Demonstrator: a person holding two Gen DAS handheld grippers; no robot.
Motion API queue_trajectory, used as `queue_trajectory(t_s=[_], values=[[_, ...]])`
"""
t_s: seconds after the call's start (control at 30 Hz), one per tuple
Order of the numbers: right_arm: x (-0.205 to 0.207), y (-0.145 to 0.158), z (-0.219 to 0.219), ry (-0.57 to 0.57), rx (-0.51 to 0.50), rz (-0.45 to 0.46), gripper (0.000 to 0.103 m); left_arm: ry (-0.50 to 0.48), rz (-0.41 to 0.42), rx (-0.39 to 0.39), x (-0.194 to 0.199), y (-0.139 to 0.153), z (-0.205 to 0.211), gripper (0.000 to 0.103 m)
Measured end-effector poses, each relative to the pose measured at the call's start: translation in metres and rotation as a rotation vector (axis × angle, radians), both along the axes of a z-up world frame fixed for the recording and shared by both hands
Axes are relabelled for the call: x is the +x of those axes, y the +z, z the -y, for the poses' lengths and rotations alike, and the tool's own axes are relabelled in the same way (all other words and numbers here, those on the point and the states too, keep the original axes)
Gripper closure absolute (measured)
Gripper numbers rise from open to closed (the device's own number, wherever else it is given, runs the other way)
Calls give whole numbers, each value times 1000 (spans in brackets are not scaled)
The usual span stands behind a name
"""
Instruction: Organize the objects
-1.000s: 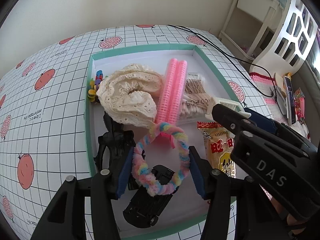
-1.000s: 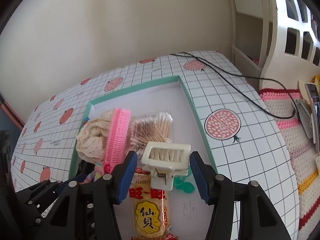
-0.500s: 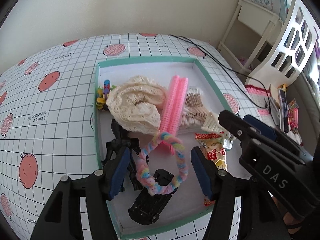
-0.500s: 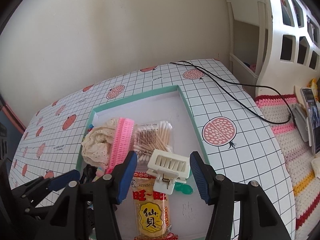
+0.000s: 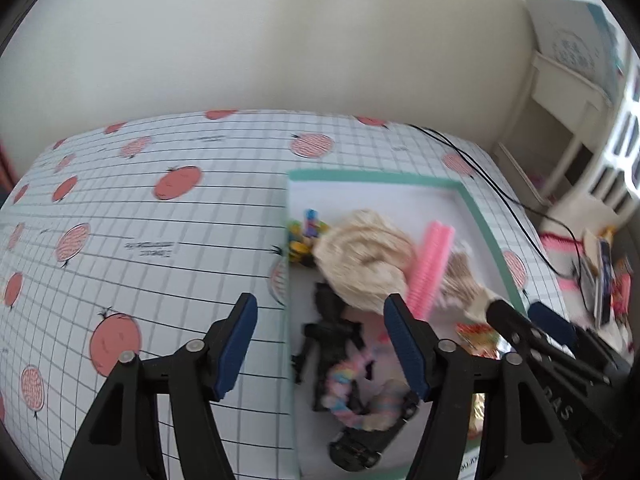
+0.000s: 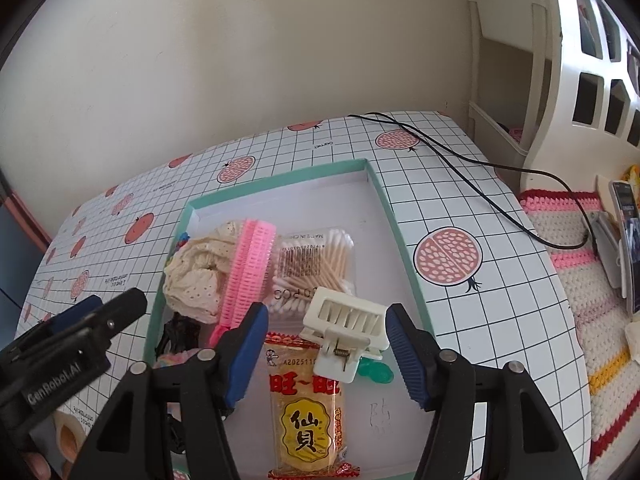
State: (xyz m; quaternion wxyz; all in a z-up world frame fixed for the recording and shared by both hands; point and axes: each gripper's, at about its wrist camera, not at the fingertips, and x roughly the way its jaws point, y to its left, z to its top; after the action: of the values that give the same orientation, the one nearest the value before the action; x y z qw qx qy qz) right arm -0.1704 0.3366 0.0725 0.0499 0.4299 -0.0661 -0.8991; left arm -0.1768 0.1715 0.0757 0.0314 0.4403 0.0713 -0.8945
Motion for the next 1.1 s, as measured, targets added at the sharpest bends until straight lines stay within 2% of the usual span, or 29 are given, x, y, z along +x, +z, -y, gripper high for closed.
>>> queue_trajectory(t_s=[0.13,0.23,0.27,0.3,0.5,0.57,0.63,0.77,1.1], values=[[-1,-1,1,2,0,3,37,38,-11,5,-1,0,11,31],[-1,-1,1,3,0,4,33,71,-17,-8,-2,0,18,30],[-1,-1,1,6,1,4,32,79,-17,-11,-1,0,19,27],[-1,-1,2,8,2,4,31,92,-15,-17,-2,-1,22,19],[-2,-2,6,22,12,-3,13,157,-19,-27,1,-5,35,17],[-1,-2,7,25,13,-8,7,172,-16,-39,1,-6,37,8],[-1,-3,7,27,16,-13,1,180,-16,-51,2,-8,39,5],[-1,-3,9,30,17,-12,0,211,-2,-62,1,-13,45,0],[-2,-5,10,36,17,-4,0,251,17,-39,2,-23,59,0]])
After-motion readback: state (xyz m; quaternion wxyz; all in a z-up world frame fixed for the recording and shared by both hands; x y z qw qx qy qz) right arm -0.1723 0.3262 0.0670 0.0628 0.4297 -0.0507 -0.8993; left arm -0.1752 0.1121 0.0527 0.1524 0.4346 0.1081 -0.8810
